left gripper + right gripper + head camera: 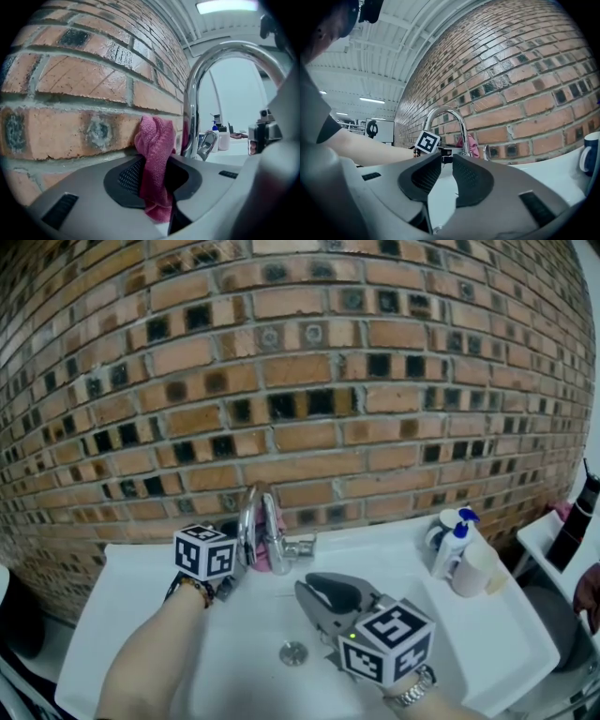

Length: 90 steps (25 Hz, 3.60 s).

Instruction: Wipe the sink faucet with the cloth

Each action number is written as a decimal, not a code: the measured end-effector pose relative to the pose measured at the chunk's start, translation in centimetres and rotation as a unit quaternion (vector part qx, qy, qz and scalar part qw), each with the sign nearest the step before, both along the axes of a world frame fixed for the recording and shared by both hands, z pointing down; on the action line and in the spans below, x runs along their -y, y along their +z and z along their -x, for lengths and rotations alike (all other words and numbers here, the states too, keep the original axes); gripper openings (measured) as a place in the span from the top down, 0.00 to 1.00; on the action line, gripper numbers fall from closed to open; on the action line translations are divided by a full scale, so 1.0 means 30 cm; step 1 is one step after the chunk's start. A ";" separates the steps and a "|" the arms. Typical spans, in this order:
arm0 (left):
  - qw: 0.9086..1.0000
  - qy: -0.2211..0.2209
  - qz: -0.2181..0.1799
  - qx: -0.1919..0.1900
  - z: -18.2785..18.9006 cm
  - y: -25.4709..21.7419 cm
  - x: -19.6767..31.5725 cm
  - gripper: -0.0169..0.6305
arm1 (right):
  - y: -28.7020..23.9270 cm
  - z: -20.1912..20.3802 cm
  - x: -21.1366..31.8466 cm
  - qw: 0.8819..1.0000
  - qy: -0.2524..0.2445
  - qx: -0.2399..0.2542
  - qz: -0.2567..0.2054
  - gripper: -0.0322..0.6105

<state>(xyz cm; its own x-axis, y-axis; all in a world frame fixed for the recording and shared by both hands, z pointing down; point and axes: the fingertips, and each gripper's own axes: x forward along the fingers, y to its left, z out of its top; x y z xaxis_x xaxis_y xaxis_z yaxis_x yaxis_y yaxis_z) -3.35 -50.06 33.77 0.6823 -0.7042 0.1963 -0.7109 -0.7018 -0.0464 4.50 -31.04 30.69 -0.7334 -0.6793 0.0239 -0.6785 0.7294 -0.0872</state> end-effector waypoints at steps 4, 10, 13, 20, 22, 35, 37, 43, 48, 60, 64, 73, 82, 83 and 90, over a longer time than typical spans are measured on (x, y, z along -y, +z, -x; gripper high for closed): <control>0.999 0.023 0.010 0.019 0.002 0.038 -0.014 0.83 | 0.007 0.004 0.000 1.000 -0.002 -0.006 0.000 0.82; 0.995 0.038 0.007 0.089 0.011 0.100 -0.044 0.84 | 0.020 0.005 0.003 1.000 -0.002 -0.012 0.003 0.82; 0.994 0.043 0.007 0.100 0.012 0.116 -0.056 0.84 | 0.021 0.005 0.006 1.000 -0.003 -0.013 0.003 0.82; 0.991 0.053 0.003 0.120 0.010 0.135 -0.094 0.84 | 0.031 0.006 0.007 1.000 -0.005 -0.017 0.005 0.82; 0.990 0.056 -0.001 0.126 0.008 0.134 -0.105 0.84 | 0.032 0.007 0.008 1.000 -0.005 -0.017 0.005 0.82; 0.990 0.059 -0.012 0.127 -0.004 0.132 -0.171 0.84 | 0.034 0.009 0.012 1.000 -0.007 -0.018 0.005 0.82; 0.990 0.059 -0.013 0.125 -0.006 0.133 -0.182 0.85 | 0.036 0.007 0.014 1.000 -0.005 -0.016 0.005 0.82; 0.990 0.059 -0.017 0.128 -0.019 0.149 -0.216 0.85 | 0.038 0.001 0.019 1.000 -0.003 -0.015 0.007 0.82; 0.986 0.064 -0.020 0.150 -0.034 0.178 -0.247 0.85 | 0.038 0.001 0.019 1.000 -0.002 -0.015 0.008 0.82; 0.974 0.082 -0.029 0.211 -0.076 0.245 -0.306 0.86 | 0.033 -0.005 0.023 1.000 0.000 -0.009 0.005 0.82; 0.969 0.091 -0.031 0.227 -0.101 0.264 -0.321 0.86 | 0.025 -0.020 0.030 1.000 0.006 -0.003 0.004 0.82; 0.968 0.096 -0.032 0.229 -0.166 0.290 -0.335 0.86 | -0.003 -0.070 0.049 0.999 0.033 0.020 0.002 0.83; 0.974 0.068 -0.040 0.213 -0.219 0.270 -0.304 0.86 | -0.023 -0.079 0.046 0.999 0.036 0.029 -0.006 0.83; 0.975 0.064 -0.041 0.208 -0.224 0.263 -0.299 0.86 | -0.024 -0.079 0.045 0.999 0.035 0.030 -0.007 0.83; 0.978 0.043 -0.054 0.197 -0.247 0.229 -0.289 0.86 | -0.032 -0.080 0.040 0.999 0.033 0.035 -0.009 0.83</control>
<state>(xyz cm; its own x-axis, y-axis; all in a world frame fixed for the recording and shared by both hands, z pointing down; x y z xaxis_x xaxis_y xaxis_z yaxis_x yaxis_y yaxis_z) 4.05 -41.39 40.64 0.6255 -0.6792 0.3840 -0.5620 -0.7336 -0.3821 6.91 -32.25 29.72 -0.6861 -0.7265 -0.0387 -0.7183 0.6849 -0.1225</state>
